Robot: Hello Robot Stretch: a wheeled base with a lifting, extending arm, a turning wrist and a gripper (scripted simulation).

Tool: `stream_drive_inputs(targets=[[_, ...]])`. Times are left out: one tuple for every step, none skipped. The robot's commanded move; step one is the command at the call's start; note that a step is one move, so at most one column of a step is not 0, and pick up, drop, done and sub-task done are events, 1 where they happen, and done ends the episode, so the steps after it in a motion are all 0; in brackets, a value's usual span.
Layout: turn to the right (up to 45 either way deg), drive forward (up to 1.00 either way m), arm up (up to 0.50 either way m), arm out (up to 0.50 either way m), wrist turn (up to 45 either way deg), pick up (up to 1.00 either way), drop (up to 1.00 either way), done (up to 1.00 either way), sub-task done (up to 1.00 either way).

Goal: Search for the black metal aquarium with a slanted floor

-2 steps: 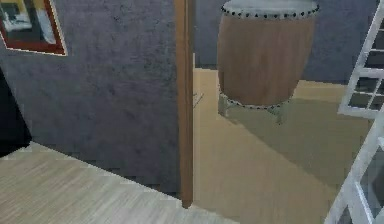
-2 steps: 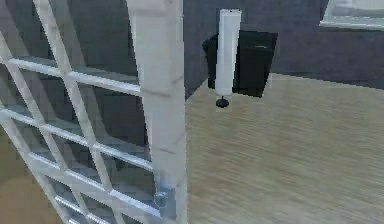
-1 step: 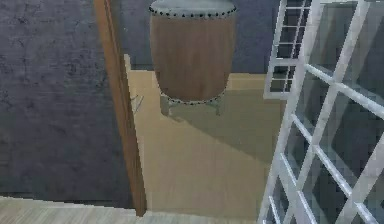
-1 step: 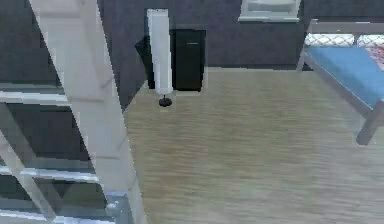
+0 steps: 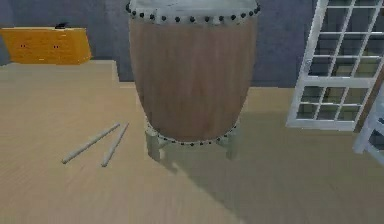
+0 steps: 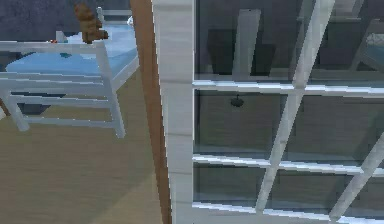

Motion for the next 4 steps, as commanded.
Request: stream_drive_inputs(targets=[[6.0,0.00,0.00,0.00,0.0,0.00,0.00,0.00,0.00],[0.0,0.20,0.00,0.00,0.0,0.00,0.00,0.00,0.00],[-45.0,0.00,0.00,0.00,0.0,0.00,0.00,0.00,0.00],[-30.0,0.00,0.00,0.00,0.0,0.00,0.00,0.00,0.00]])
